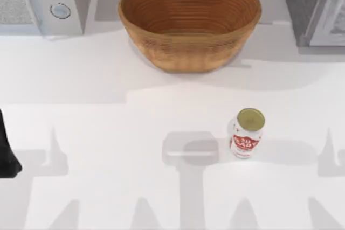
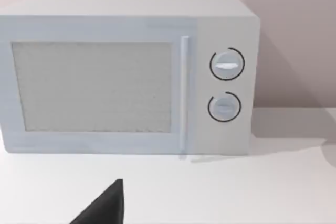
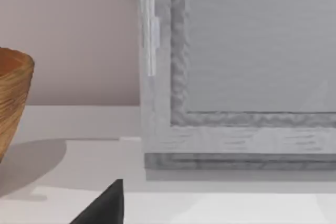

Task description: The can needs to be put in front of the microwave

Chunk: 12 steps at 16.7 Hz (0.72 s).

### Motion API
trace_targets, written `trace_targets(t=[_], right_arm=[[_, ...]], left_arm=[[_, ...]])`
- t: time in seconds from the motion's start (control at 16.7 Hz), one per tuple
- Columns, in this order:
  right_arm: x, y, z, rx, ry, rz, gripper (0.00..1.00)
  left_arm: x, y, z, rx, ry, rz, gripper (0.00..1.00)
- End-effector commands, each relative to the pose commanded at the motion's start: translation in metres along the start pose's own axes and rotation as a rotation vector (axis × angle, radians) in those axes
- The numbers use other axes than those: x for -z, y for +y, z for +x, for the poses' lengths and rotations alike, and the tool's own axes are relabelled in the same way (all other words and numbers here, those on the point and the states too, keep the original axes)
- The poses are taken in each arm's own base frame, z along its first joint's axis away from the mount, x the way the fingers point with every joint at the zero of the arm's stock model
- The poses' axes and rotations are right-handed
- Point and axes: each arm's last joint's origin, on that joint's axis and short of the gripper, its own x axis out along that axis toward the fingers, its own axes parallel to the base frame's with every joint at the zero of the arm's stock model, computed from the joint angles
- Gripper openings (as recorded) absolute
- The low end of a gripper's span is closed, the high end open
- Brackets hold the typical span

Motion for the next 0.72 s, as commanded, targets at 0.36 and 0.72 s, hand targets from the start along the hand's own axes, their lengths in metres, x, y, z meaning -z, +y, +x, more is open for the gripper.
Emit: trace_targets(t=[0.36, 0.72], right_arm=[[0.000, 0.000, 0.000, 0.000, 0.000, 0.000, 1.00], [0.000, 0.000, 0.000, 0.000, 0.000, 0.000, 1.00]], left_arm=[[-0.019, -0.004, 0.001, 0.039, 0.060, -0.002, 1.00], [-0.094, -0.026, 0.026, 0.193, 0.311, 0.013, 1.00]])
